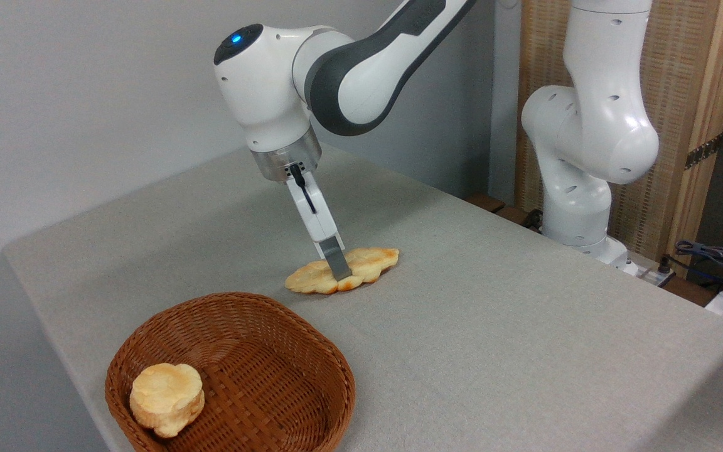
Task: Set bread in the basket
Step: 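Close the gripper fingers on the bread loaf, then lift the bread loaf and carry it over the wicker basket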
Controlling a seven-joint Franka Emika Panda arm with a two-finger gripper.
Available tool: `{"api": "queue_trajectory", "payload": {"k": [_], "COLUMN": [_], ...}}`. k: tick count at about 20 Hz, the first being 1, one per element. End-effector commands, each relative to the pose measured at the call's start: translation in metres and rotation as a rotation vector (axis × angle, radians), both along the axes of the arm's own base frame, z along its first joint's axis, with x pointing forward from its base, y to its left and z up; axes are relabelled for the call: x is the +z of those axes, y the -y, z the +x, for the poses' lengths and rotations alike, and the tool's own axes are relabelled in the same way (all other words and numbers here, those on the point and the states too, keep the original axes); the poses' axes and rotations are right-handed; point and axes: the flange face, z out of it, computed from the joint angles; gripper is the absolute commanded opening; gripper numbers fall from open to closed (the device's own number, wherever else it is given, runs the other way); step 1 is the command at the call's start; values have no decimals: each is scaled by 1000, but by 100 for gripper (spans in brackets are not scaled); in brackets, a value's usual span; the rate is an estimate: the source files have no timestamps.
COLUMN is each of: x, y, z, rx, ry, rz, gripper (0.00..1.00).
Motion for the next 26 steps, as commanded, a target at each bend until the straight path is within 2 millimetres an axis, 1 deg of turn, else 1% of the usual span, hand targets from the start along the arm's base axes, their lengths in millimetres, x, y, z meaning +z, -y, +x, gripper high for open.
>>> {"api": "queue_trajectory", "payload": {"k": [1, 6, 9, 11, 13, 15, 18, 20, 21, 22, 23, 24, 25, 26], "x": [14, 40, 68, 82, 110, 130, 141, 145, 146, 149, 153, 155, 155, 154], "y": [1, 4, 8, 7, 3, -7, -26, -41, -44, -47, -63, -71, -74, -74], "z": [-1, 5, 11, 13, 25, 39, 59, 71, 76, 80, 86, 89, 92, 94], "rx": [5, 1, 3, 3, 16, 48, 92, 125, 133, 142, 173, 189, 192, 193], "ry": [15, 14, 43, 84, 156, 249, 375, 449, 478, 513, 555, 583, 599, 607], "rz": [8, 5, -16, -29, -53, -79, -112, -127, -132, -139, -145, -149, -150, -149], "gripper": [33, 33, 33, 34, 38, 38, 42, 53, 58, 60, 61, 68, 77, 90]}}
